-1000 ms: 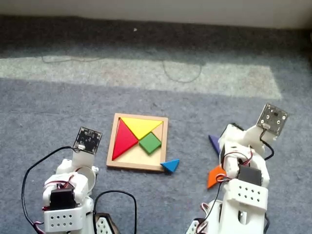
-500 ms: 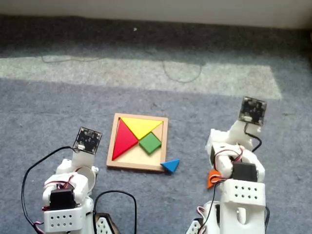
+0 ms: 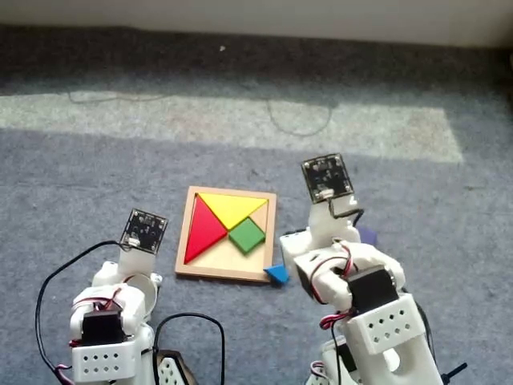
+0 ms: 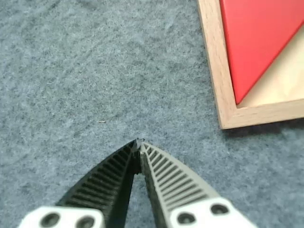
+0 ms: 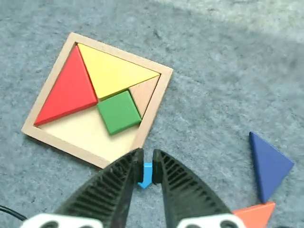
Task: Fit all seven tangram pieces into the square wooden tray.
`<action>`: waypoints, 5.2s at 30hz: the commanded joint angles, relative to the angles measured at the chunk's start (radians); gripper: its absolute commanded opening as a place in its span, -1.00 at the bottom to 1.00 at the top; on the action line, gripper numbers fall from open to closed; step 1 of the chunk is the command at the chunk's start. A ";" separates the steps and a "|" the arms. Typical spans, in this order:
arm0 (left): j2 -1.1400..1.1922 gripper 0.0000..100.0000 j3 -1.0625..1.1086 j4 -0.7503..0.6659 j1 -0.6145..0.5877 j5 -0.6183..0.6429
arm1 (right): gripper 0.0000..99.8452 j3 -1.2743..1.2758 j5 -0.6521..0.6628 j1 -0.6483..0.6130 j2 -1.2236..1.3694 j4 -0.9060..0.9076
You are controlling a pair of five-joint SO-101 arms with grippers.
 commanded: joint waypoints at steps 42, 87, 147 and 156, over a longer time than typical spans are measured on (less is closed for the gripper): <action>-0.002 -0.99 0.019 -0.180 -0.004 -0.006 | -0.29 -0.134 -0.824 -0.142 0.615 -0.137; -0.002 -0.99 0.019 -0.180 -0.004 -0.006 | -0.65 -0.231 -0.288 0.133 0.837 -0.031; -0.002 -0.99 0.019 -0.181 -0.004 -0.006 | -0.64 0.044 -0.778 -0.162 0.661 -0.209; -0.002 -0.99 0.019 -0.181 -0.004 -0.006 | -0.65 0.045 -0.767 -0.162 0.900 -0.208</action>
